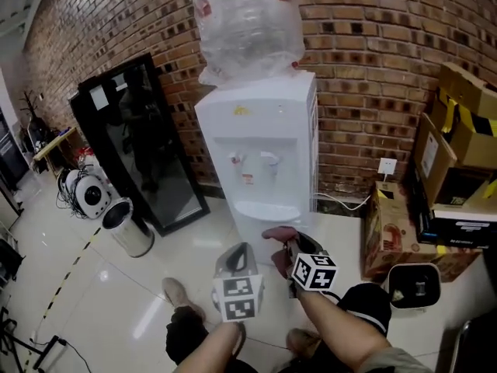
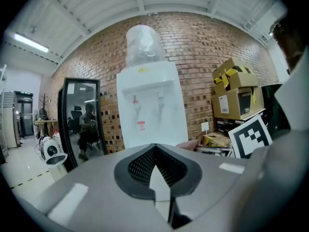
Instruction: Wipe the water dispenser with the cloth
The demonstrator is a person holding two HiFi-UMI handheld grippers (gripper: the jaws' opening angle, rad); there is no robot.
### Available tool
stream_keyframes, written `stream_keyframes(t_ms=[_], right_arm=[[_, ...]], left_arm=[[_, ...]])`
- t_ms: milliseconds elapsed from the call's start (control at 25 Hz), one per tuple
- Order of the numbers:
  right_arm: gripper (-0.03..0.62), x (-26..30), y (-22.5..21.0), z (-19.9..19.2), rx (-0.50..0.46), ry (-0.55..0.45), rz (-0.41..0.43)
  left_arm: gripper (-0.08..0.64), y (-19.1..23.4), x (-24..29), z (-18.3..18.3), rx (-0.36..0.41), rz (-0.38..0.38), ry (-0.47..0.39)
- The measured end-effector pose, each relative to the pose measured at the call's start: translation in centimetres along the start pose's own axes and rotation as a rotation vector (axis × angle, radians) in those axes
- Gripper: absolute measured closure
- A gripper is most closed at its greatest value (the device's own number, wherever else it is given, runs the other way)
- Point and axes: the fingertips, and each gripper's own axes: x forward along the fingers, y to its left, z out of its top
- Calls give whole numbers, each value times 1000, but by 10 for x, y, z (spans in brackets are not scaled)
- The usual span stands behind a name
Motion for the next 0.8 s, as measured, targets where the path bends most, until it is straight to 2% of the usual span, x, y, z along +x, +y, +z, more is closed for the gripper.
stream_keyframes(t_ms=[200, 240, 320, 400, 480, 640, 800], right_arm=[[535, -21, 16, 109, -47, -187, 101], [535, -27, 23, 131, -84, -224, 130], [537, -39, 40, 169, -218, -278, 180], [534, -52, 57, 202, -361, -327, 213], [534, -65, 73, 232, -455, -388, 231], [534, -89, 91, 289, -547, -509, 246], [534, -90, 100, 330, -639, -581, 264]], left_arm=[[560, -17, -22, 46, -9, -9, -58], [560, -20, -25, 52, -18, -11, -63], [560, -24, -31, 63, -42, -20, -75], [560, -24, -38, 74, -62, -24, -99], [560, -22, -44, 83, -81, -22, -117], [560, -31, -44, 103, -105, -33, -126], [560, -47, -29, 150, -63, -40, -182]])
